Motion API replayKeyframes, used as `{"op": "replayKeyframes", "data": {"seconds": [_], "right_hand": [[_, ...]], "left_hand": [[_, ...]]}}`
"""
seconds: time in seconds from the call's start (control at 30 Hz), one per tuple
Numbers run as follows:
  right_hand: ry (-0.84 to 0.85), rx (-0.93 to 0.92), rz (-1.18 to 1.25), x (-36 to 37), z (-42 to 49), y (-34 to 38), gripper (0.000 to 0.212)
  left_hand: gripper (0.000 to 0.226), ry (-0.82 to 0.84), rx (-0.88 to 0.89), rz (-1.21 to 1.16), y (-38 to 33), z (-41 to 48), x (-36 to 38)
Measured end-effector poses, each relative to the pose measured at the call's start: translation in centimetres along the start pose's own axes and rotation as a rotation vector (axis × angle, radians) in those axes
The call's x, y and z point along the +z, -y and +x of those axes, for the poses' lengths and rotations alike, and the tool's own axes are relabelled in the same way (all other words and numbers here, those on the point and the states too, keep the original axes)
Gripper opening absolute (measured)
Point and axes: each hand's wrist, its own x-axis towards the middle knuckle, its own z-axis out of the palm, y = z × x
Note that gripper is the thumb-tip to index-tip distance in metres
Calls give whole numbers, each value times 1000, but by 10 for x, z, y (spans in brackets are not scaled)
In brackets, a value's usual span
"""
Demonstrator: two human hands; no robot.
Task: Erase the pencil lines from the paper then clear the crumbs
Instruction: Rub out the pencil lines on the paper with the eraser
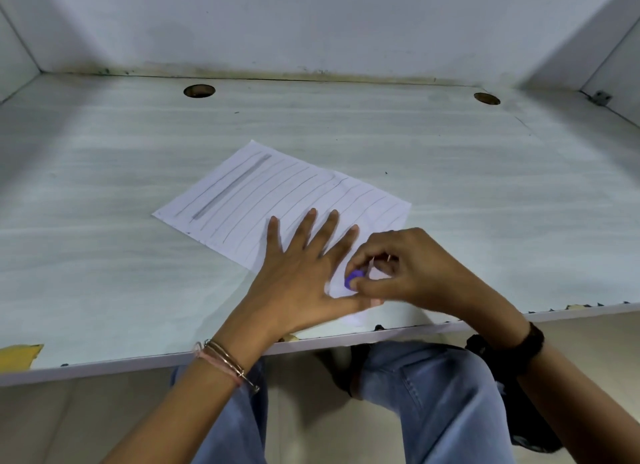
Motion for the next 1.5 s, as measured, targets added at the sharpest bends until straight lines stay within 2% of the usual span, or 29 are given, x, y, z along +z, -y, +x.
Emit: {"op": "replayKeyframes", "data": {"seconds": [0.1, 0.13, 0.23, 0.37, 0.47, 0.5, 0.6, 0.73, 0.83, 0.87, 0.97, 1.0, 1.07, 1.1, 1.2, 1.23, 1.33, 1.37, 1.43, 1.47, 1.5], "right_hand": [[-184, 49, -33, -6, 6, -6, 11], [-169, 53, -27, -8, 6, -5, 10], [41, 41, 18, -7, 3, 3, 8], [-173, 66, -70, -6, 9, -5, 8], [45, 61, -37, -8, 7, 3, 7], [53, 68, -25, -9, 7, 2, 6], [-148, 82, -102, -10, 10, -4, 4], [51, 83, -41, -9, 7, 3, 3], [-154, 128, -125, -11, 10, -5, 3], [-144, 120, -139, -12, 11, -4, 4], [64, 86, -53, -9, 8, 5, 5], [23, 108, -53, -9, 8, 2, 5], [-179, 161, -145, -10, 10, -4, 3], [-202, 166, -172, -10, 10, -4, 3], [48, 105, -53, -7, 9, 6, 5], [56, 111, -34, -8, 9, 5, 4], [-173, 164, -172, -11, 11, -3, 3], [-146, 147, -179, -11, 11, -3, 3], [46, 83, -97, -8, 11, 3, 6], [78, 81, -70, -7, 10, 4, 5], [23, 102, -77, -7, 10, -2, 1]], "left_hand": [[101, -5, -12, -30, 0, -1, 0], [101, -7, -11, -29, 0, -1, 0], [101, -3, -4, -31, 0, -1, 1], [100, -9, -10, -30, 0, -1, 0], [101, -1, -6, -25, -1, -1, -1], [101, 0, -3, -21, -1, -1, -1], [99, -6, -10, -27, -1, -1, -1], [100, -1, -6, -24, -1, -1, -1], [100, -5, -15, -36, -1, -1, -1], [100, -6, -14, -34, -1, -1, -1], [101, -3, -3, -17, -1, -1, -1], [100, -4, -4, -18, -1, -1, -1], [100, -3, -13, -25, -1, -1, -1], [100, 0, -12, -23, -1, -1, -1], [101, 0, -2, -16, -1, -1, -1], [101, 3, -2, -15, -1, 0, -1], [99, 1, -14, -17, -1, -1, -1], [99, 0, -12, -13, -1, -1, -1], [100, 4, -6, -13, -2, -1, -1], [100, 6, -4, -12, -1, -1, -1], [101, 2, -5, -14, -1, -1, -1]]}}
